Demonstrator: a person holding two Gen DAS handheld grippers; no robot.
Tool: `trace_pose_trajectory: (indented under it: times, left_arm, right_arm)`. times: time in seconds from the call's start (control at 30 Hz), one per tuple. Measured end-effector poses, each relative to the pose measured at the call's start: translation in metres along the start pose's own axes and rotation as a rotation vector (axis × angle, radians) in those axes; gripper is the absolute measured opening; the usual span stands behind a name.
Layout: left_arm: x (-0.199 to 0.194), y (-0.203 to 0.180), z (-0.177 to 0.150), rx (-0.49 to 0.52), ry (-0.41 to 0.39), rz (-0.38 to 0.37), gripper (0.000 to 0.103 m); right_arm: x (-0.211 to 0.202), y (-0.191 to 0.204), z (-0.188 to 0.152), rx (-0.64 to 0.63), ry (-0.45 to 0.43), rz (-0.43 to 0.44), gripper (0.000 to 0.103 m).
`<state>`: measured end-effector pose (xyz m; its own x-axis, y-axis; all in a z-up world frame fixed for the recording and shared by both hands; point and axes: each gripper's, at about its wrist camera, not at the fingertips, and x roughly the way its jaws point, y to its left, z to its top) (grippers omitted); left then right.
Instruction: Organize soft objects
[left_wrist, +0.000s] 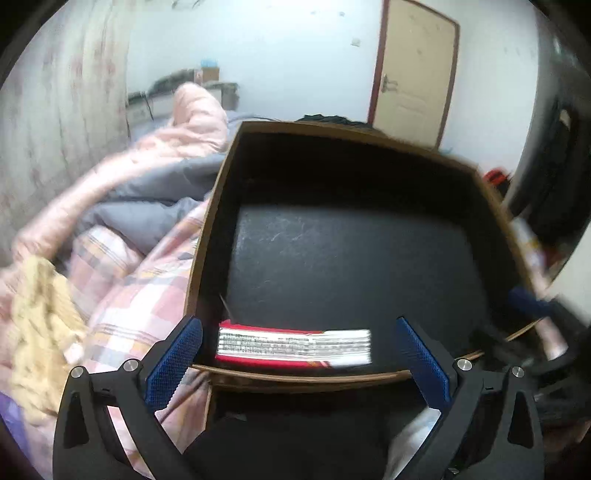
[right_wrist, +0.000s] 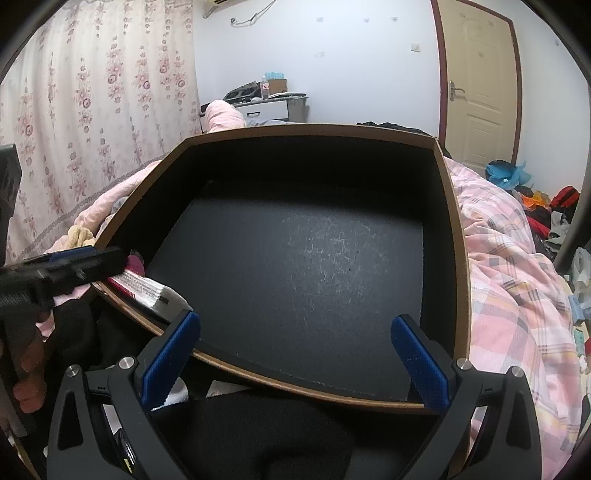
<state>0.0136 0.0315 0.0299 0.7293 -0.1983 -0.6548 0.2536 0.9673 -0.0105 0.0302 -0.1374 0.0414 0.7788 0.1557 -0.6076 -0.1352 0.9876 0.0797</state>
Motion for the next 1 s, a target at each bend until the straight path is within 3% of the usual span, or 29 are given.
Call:
trace_pose_trajectory:
  times: [0.03,0.07,0.47,0.67,0.83,0.93,1.0]
  left_arm:
    - [0.003,-0.009,-0.004,0.053,-0.006,0.053,0.103]
    - [0.002,-0.009,-0.007,0.035,-0.030,0.059,0.103]
    - [-0.003,-0.004,-0.011,0.017,-0.042,0.027,0.103]
    - [-0.012,0.006,-0.004,-0.032,-0.027,-0.064,0.103]
    - [-0.012,-0.009,-0.014,0.032,-0.056,0.023,0.103]
    - [-0.017,-0.009,-0.018,0.027,-0.078,0.027,0.103]
    - [-0.016,-0.005,-0.017,0.011,-0.076,0.013,0.103]
  right_arm:
    - [0.000,0.000,0.000,-0.001,-0.001,0.000,0.102]
    - [-0.001,-0.001,0.000,0.001,-0.003,0.002,0.102]
    - [-0.002,0.000,-0.001,0.004,-0.011,0.008,0.102]
    - [-0.003,-0.001,-0.002,0.016,-0.014,0.013,0.102]
    - [-0.002,0.000,-0.001,0.012,-0.007,0.013,0.102]
    - [0.000,-0.001,0.004,0.016,0.041,0.025,0.102]
    - [0.004,-0.005,0.015,0.049,0.136,0.060,0.102]
